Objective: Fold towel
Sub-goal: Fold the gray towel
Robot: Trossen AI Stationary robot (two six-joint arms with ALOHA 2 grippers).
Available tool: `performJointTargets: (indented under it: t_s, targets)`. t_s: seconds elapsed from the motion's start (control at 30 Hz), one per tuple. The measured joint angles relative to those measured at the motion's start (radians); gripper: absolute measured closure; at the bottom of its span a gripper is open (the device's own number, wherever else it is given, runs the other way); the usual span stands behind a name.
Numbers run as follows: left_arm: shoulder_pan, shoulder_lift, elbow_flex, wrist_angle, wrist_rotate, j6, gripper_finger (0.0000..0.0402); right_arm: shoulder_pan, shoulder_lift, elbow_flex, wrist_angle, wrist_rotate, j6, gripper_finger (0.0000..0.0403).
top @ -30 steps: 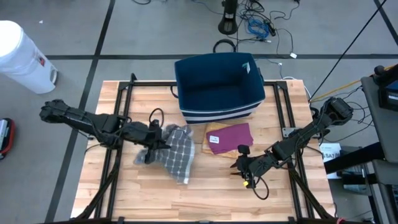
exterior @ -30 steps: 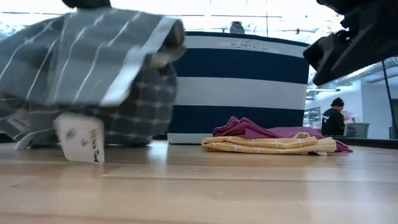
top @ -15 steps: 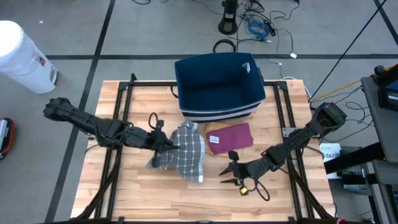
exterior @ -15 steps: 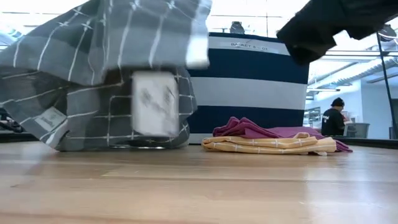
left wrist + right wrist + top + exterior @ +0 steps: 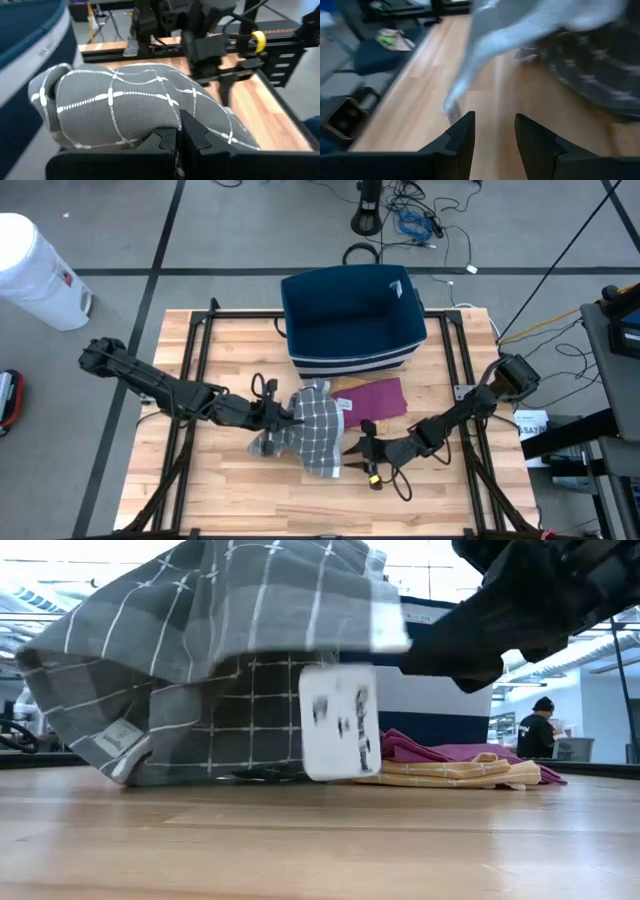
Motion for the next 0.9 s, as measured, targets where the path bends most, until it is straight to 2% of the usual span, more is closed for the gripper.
performJointTargets:
  t_s: [0.1, 0.53, 0.7, 0.9]
  targets:
    - [-0.006, 0.0, 0.0, 0.013, -0.024, 0.024, 0.0399, -0.01, 0.014, 0.0, 0.036, -0.042, 0.034, 0.0277]
    - [-0.013, 0.0, 0.0, 0.026, -0.071, 0.07, 0.0397, -0.017, 0.014, 0.0, 0.096, -0.046, 0.047, 0.0277]
    - [-0.013, 0.02, 0.0, 0.029, -0.082, 0.077, 0.0397, -0.017, 0.014, 0.0, 0.083, -0.16, 0.078, 0.0277]
    - [-0.013, 0.055, 0.0, 0.032, -0.084, 0.083, 0.0397, -0.015, 0.014, 0.0, 0.084, -0.171, 0.09, 0.0277]
